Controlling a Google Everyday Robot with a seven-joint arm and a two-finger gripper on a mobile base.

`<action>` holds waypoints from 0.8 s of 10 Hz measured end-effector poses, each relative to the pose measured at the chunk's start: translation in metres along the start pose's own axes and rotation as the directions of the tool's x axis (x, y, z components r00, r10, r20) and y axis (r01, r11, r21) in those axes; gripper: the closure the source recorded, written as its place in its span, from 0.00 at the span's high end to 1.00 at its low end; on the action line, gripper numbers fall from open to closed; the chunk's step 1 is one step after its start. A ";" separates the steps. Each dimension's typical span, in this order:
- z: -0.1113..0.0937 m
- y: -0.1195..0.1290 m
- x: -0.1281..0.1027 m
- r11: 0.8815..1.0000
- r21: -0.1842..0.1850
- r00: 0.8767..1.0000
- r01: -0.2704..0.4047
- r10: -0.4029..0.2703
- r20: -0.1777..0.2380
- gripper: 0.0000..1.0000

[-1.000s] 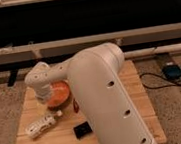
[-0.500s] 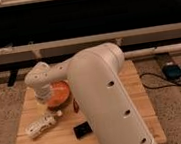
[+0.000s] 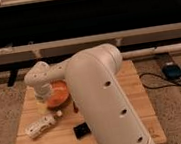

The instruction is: Push the ceramic bowl across the table

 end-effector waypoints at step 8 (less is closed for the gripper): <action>0.029 -0.074 -0.042 1.000 0.029 1.000 0.005 -0.004 -0.028 0.80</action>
